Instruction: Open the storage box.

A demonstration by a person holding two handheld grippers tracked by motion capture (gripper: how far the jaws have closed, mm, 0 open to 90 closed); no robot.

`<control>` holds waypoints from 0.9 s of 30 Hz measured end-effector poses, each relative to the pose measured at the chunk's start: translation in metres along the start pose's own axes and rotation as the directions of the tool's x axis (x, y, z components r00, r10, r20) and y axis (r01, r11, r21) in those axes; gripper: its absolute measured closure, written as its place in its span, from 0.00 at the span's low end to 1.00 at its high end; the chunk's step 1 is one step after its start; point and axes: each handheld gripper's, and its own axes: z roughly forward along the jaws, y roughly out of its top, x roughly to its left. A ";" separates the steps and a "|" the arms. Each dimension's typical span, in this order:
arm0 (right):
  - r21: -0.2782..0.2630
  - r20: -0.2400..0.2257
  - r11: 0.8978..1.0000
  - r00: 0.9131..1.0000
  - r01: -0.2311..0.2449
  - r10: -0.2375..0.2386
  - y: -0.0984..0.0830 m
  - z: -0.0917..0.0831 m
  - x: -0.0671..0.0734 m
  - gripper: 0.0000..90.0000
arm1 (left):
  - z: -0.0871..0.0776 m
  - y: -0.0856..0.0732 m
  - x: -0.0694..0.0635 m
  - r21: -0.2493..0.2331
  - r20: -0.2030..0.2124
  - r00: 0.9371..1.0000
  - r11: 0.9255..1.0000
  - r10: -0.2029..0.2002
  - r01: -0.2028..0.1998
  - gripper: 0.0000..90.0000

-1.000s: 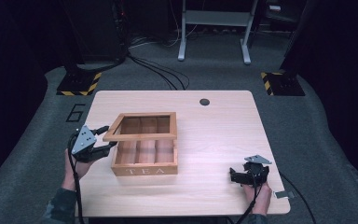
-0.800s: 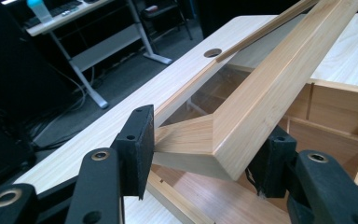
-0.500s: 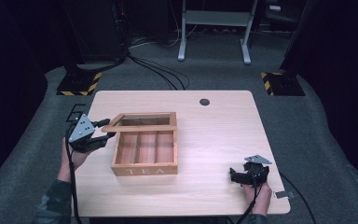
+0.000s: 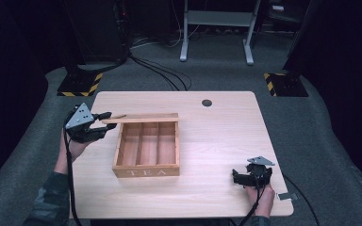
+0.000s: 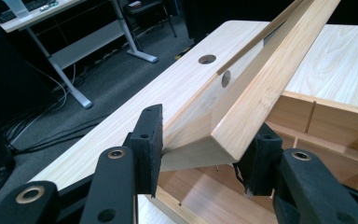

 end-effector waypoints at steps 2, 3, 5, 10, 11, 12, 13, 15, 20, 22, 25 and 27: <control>0.000 0.000 1.000 1.000 0.001 -0.001 0.000 0.000 0.000 0.02 | 0.000 0.002 0.002 0.001 0.003 1.000 1.000 -0.003 0.003 0.63; 0.000 0.000 1.000 1.000 0.001 -0.001 0.000 0.000 0.000 0.02 | 0.001 0.002 0.003 0.001 0.006 1.000 1.000 -0.008 0.008 0.63; 0.000 0.000 1.000 1.000 -0.001 0.001 0.000 0.000 0.000 0.02 | 0.001 0.004 0.006 0.003 0.003 1.000 1.000 -0.007 0.007 0.64; 0.000 0.000 1.000 1.000 0.001 -0.001 0.000 0.000 0.000 0.02 | 0.003 0.008 0.012 0.007 0.009 1.000 1.000 -0.005 0.005 0.66; 0.000 0.000 1.000 1.000 0.000 0.000 0.000 0.000 0.000 0.02 | 0.003 0.009 0.013 0.008 0.010 1.000 1.000 -0.006 0.006 0.66; 0.000 0.000 1.000 1.000 0.000 0.000 0.000 0.000 0.000 0.02 | 0.003 0.010 0.014 0.009 0.008 1.000 1.000 -0.004 0.004 0.67; 0.000 0.000 1.000 1.000 0.001 -0.001 0.000 0.000 0.000 0.02 | 0.004 0.010 0.015 0.007 0.008 1.000 1.000 -0.004 0.004 0.67; 0.000 0.000 1.000 1.000 0.001 -0.001 0.000 0.000 0.000 0.02 | 0.004 0.011 0.016 0.009 0.009 1.000 1.000 -0.003 0.002 0.68; 0.000 0.000 1.000 1.000 0.001 -0.001 0.000 0.000 0.000 0.02 | 0.005 0.013 0.020 0.012 0.015 1.000 1.000 -0.001 0.001 0.69; 0.000 0.000 1.000 1.000 0.001 -0.001 0.000 0.000 0.000 0.02 | 0.006 0.014 0.022 0.013 0.019 1.000 1.000 0.001 -0.001 0.69; 0.000 0.000 1.000 1.000 0.001 -0.001 0.000 0.000 0.000 0.02 | 0.006 0.016 0.025 0.020 0.027 1.000 1.000 0.005 -0.006 0.69; 0.000 0.000 1.000 1.000 0.001 -0.001 0.000 0.000 0.000 0.02 | 0.007 0.017 0.027 0.020 0.030 1.000 1.000 0.002 -0.003 0.70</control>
